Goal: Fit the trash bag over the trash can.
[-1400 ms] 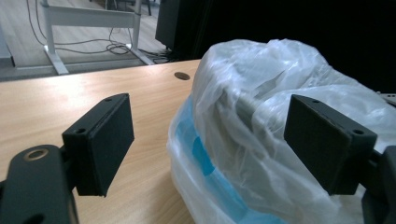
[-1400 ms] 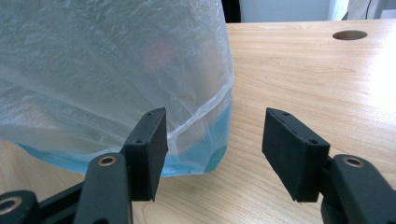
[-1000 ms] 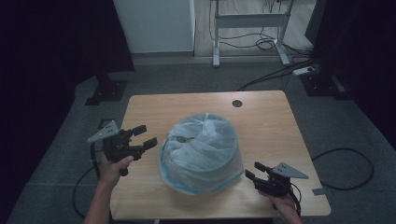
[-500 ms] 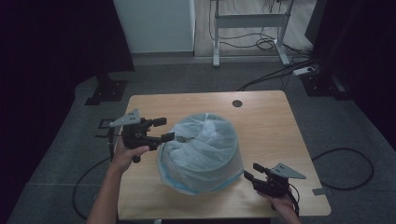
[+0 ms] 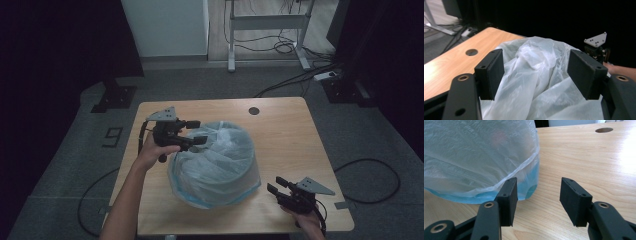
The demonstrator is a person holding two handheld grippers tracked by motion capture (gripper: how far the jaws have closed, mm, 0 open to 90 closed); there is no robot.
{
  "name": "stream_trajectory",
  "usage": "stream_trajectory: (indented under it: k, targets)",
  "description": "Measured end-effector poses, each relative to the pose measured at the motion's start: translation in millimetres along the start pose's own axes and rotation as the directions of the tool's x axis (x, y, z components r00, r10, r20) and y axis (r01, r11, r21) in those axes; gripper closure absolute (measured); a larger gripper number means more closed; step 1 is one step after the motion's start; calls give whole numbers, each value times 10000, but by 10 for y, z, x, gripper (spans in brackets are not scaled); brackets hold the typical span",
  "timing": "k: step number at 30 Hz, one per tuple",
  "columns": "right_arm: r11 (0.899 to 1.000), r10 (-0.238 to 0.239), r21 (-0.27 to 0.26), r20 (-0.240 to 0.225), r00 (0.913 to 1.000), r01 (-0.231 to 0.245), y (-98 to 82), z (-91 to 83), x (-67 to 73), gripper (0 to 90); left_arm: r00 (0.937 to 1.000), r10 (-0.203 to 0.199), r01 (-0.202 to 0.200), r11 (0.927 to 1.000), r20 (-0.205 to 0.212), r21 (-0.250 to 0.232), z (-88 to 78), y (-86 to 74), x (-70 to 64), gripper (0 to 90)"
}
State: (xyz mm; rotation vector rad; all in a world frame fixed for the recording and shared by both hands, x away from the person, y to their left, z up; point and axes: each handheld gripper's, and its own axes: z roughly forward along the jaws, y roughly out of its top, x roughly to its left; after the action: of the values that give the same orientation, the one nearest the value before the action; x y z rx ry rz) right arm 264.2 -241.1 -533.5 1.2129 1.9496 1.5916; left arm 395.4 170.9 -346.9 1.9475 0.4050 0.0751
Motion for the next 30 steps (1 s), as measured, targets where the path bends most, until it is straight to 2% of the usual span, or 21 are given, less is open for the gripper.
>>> stream_trajectory:
  k: [5, 12, 17, 20, 23, 27, 30]
  targets:
    - [10000, 26, -33, 58, 10000, -26, -13, -28, -16, 483, 9996, 81, -85, 9999, 285, 127, 135, 117, -13, 297]
    - [10000, -25, 35, 20, 10000, 25, -21, -34, -9, 483, 9982, 29, -41, 9998, 596, 201, 244, 198, 6, 313]
    - [10000, -19, 90, -36, 10000, 19, -27, -22, -16, 483, 9983, 48, -86, 9979, 586, 637, 371, 234, 25, 324]
    - [9999, -27, 107, -61, 10000, 28, -29, -22, -17, 483, 9987, 14, -80, 9916, 507, 1293, 466, 271, 29, 348]
    - [10000, 20, 97, -208, 9998, -18, -33, -35, -26, 498, 9990, 105, -194, 9775, 432, 2103, 564, 330, 23, 386]
    - [10000, 12, 97, -238, 9997, -9, -28, -52, -33, 500, 9989, 200, -303, 9658, 426, 2574, 641, 405, 8, 421]
    - [10000, 3, 75, -232, 9997, -1, -25, -60, -38, 500, 9984, 239, -365, 9643, 509, 2623, 664, 446, -12, 425]
